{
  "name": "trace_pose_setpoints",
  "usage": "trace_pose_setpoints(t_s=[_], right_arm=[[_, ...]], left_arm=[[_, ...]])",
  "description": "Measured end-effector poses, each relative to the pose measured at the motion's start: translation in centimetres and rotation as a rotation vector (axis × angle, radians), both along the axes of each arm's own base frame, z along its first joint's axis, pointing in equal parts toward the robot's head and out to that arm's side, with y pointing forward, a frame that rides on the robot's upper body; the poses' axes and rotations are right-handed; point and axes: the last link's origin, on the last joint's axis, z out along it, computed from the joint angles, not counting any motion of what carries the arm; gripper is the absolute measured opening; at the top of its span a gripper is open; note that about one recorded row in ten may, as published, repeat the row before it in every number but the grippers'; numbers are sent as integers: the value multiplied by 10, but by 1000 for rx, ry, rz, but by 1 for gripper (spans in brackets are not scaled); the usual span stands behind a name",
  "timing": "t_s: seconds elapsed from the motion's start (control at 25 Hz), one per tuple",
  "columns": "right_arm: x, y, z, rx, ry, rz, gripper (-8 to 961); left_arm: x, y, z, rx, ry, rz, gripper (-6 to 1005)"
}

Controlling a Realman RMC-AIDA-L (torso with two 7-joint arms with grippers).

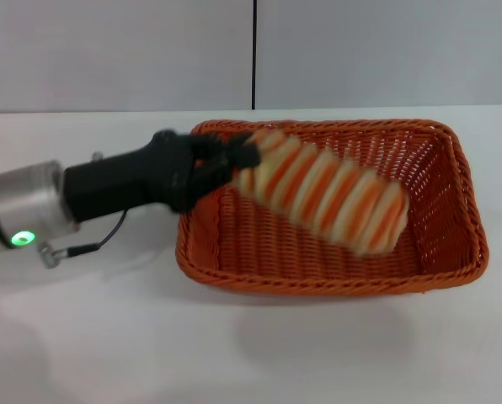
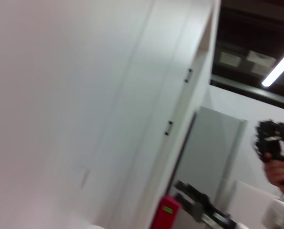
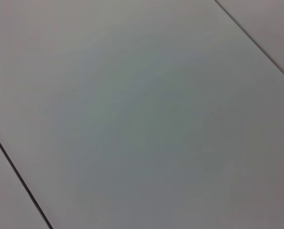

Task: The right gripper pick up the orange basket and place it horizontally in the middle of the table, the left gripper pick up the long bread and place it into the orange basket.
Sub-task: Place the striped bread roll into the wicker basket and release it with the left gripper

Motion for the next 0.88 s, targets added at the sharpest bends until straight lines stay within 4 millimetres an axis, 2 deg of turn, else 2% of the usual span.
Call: trace_pose_setpoints(t_s=[0.04,0.12,0.16,0.28,0.32,0.52,0.56,0.76,0.88], right_arm=[[0,0,0,-1,0,0,653],[0,-1,-2,-3,5,-1,653],[0,-1,-3,-4,11,-2,653],[1,-1,-3,-5,12,-2,653],[1,-1,-3,-5,12,-2,653],[0,0,-3,-6,11,-1,653],[0,1,-3,-7,11,-1,653],[1,4,-3,-11,15,-8,653],[1,5,-3,-12,17,-10,652]], left_arm=[[17,18,-11,13,-29,9,128],[17,18,-11,13,-29,9,126],[28,41,-25,57,-38,86,125],[26,47,-30,81,-38,141,125],[21,53,-30,118,-47,208,125],[11,53,-25,162,-73,271,126],[4,49,-19,190,-106,306,126],[1,40,-15,196,-136,289,188],[1,39,-15,194,-139,284,339]])
